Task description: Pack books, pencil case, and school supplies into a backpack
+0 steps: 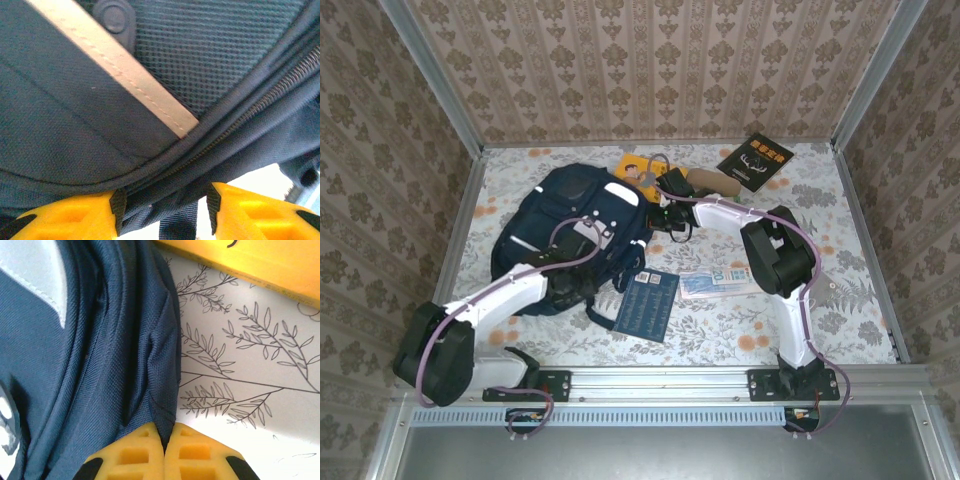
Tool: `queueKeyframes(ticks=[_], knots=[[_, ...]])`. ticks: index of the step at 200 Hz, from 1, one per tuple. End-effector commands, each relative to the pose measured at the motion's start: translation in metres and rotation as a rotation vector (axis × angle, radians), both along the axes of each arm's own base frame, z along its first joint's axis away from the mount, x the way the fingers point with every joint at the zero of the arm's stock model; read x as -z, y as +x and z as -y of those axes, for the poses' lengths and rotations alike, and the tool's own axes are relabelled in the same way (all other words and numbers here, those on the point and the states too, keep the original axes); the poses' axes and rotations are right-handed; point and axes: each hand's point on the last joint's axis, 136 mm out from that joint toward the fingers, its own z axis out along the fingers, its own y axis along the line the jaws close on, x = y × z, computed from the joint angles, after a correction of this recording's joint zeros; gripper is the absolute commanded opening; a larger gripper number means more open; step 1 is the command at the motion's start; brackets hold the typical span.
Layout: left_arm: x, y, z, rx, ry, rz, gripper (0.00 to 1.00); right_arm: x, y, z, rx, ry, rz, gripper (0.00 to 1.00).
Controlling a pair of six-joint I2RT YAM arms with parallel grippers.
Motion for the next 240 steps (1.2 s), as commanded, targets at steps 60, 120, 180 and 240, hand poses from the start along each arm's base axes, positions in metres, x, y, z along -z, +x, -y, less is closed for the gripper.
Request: queueKeyframes(ticks=[60,120,180,240], knots=[[-0.024,0.066,-0.024,0.103,0.068,0.107,0.53,-0.062,-0.004,-0.001,0.063,0.162,0.044,0.0],[-0.04,0.053,0.003,0.398,0.2,0.129,0.56,-0.058,0.005,0.006,0.085,0.153,0.032,0.0],[-0.03,0.065,0.015,0.518,0.295,0.105,0.57,-0.067,0.006,0.02,0.096,0.142,0.059,0.44],[-0.017,0.059,0.027,0.689,0.363,0.065,0.57,-0.074,-0.016,0.027,0.085,0.134,0.069,0.48]])
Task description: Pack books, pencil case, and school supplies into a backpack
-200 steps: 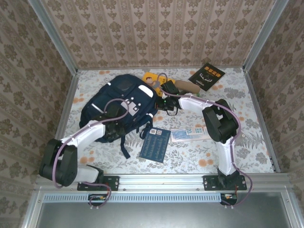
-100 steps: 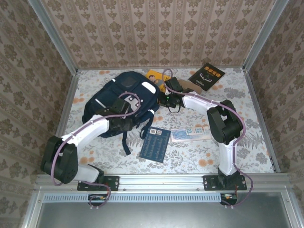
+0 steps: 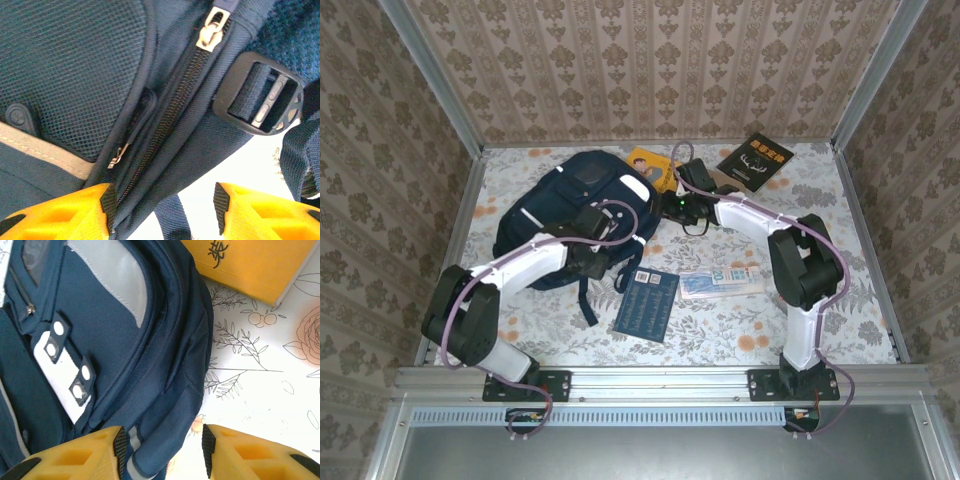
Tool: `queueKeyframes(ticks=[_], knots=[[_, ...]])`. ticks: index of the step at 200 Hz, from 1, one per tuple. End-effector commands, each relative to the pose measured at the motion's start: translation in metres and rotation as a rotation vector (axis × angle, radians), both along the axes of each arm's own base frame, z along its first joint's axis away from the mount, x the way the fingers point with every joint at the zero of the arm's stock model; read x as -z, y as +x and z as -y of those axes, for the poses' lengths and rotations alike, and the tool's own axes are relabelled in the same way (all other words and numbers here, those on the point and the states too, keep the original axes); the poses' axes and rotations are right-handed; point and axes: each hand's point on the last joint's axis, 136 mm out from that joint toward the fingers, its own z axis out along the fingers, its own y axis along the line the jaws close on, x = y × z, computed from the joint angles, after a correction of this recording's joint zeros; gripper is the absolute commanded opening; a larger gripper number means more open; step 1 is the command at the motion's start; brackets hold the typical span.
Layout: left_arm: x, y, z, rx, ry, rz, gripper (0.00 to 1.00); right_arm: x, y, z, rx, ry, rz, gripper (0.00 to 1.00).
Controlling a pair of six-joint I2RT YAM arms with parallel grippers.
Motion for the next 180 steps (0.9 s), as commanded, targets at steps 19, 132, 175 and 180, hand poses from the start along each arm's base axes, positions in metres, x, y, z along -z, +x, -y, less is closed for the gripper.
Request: queueKeyframes(ticks=[19,132,175,180], knots=[[0.014,0.002,-0.006,0.132,0.146,-0.04,0.56,-0.015,-0.017,0.003,-0.014,0.005,0.033,0.47],[0.027,0.012,-0.016,0.131,0.248,-0.023,0.29,-0.023,-0.043,-0.013,-0.052,0.085,0.025,0.48],[0.014,0.012,-0.012,0.075,0.204,0.003,0.4,0.006,-0.052,-0.049,-0.051,0.145,-0.093,0.48],[0.012,0.012,-0.012,0.06,0.191,0.008,0.41,0.011,-0.053,-0.052,-0.045,0.147,-0.109,0.48]])
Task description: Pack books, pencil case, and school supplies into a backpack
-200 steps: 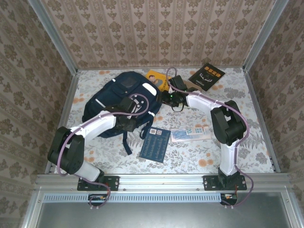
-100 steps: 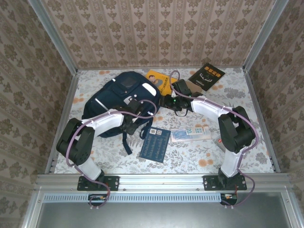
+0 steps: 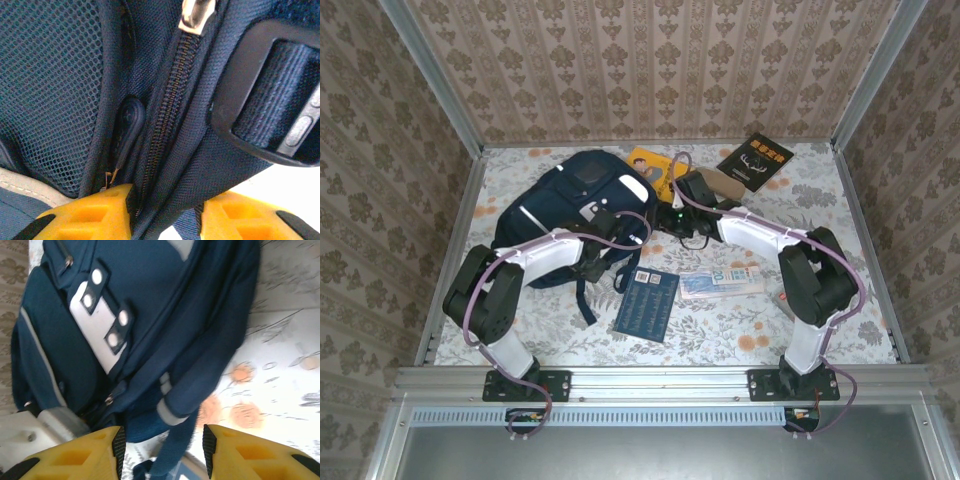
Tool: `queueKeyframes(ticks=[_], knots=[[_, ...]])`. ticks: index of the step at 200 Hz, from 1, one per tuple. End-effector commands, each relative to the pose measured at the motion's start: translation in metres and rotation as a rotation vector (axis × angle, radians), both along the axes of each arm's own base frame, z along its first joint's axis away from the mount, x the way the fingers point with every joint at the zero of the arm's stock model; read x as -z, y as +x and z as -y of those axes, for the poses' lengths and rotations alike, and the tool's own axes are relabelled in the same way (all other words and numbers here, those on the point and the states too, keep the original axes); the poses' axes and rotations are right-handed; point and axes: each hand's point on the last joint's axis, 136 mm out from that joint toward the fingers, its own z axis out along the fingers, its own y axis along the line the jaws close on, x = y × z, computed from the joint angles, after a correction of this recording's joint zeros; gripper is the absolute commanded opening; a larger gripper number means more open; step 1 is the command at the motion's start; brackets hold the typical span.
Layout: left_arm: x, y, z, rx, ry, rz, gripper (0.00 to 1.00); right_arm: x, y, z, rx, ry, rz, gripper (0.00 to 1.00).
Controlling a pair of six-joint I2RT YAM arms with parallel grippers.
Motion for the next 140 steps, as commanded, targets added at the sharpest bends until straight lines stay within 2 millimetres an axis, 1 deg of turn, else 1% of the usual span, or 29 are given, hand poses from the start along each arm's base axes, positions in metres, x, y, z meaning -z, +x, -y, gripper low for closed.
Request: queueKeyframes(ticks=[1,16,39,49,61,80,101,126,130,140], knots=[[-0.018,0.004,0.003,-0.057,-0.043,0.048,0.42,0.022,-0.006,-0.023,0.008,0.048,-0.099,0.48],[-0.025,0.001,0.005,-0.101,-0.092,0.066,0.46,0.032,-0.01,-0.034,0.021,0.073,-0.143,0.48],[-0.036,-0.004,0.007,-0.157,-0.16,0.1,0.47,0.051,-0.016,-0.045,0.04,0.07,-0.2,0.48],[-0.04,-0.006,0.009,-0.172,-0.182,0.117,0.47,0.057,-0.014,-0.048,0.053,0.077,-0.211,0.51],[-0.044,-0.009,0.009,-0.184,-0.198,0.135,0.48,0.065,-0.011,-0.051,0.072,0.094,-0.227,0.51],[-0.049,-0.014,0.008,-0.207,-0.215,0.158,0.48,0.07,-0.003,-0.058,0.091,0.135,-0.237,0.51],[-0.052,-0.021,0.007,-0.229,-0.235,0.184,0.48,0.07,0.004,-0.07,0.086,0.185,-0.236,0.49],[-0.055,-0.029,0.007,-0.263,-0.278,0.214,0.47,0.06,0.007,-0.085,0.05,0.244,-0.224,0.41],[-0.055,-0.03,0.008,-0.268,-0.286,0.218,0.47,0.057,0.008,-0.086,0.046,0.248,-0.221,0.38],[-0.055,-0.032,0.006,-0.287,-0.297,0.236,0.47,0.054,0.006,-0.088,0.04,0.247,-0.219,0.25]])
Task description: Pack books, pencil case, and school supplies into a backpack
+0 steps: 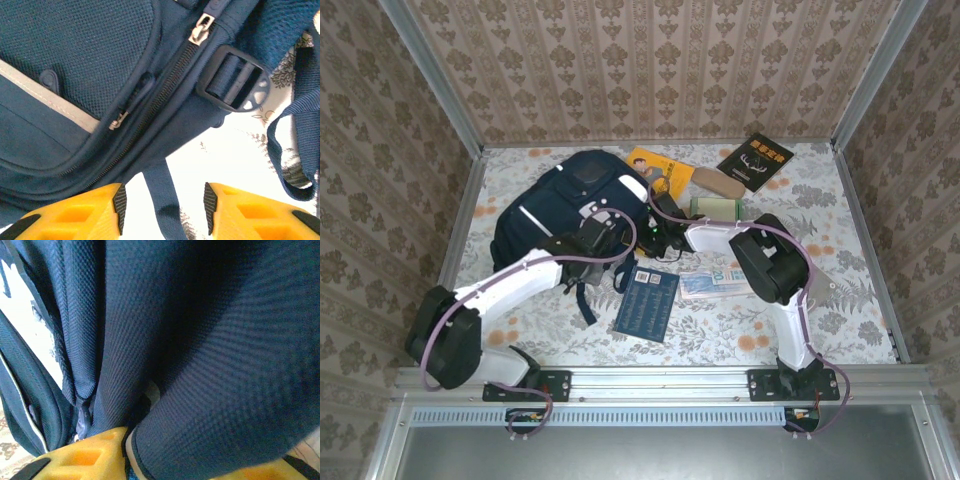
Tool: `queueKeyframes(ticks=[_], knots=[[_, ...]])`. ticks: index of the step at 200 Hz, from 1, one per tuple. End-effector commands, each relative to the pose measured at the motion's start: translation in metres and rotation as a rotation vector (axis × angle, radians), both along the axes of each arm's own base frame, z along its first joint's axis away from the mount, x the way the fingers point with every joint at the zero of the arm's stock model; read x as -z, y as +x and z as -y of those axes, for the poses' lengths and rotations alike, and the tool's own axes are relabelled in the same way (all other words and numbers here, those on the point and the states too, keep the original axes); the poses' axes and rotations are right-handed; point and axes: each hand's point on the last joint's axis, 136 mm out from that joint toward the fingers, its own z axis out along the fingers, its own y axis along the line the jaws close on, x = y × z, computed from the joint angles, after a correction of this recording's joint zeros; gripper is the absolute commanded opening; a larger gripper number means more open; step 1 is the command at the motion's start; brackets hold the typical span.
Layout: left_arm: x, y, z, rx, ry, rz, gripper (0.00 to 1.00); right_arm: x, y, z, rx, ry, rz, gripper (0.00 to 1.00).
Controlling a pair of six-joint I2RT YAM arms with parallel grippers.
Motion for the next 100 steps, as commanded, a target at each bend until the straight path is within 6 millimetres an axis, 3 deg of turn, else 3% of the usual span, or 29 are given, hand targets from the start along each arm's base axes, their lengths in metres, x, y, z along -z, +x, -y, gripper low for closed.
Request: queueKeyframes(ticks=[1,25,51,100], knots=[[-0.005,-0.004,-0.005,-0.084,-0.049,0.052,0.47,-0.025,0.008,-0.022,-0.025,0.092,0.042,0.23],[-0.003,-0.01,-0.009,-0.142,-0.094,0.081,0.42,-0.044,0.01,-0.022,-0.022,0.112,0.071,0.0],[0.001,-0.02,-0.003,-0.186,-0.187,0.121,0.36,-0.073,0.014,-0.028,-0.034,0.149,0.105,0.0],[0.005,-0.021,-0.007,-0.29,-0.345,0.329,0.37,-0.124,0.018,-0.031,-0.015,0.205,0.142,0.0]])
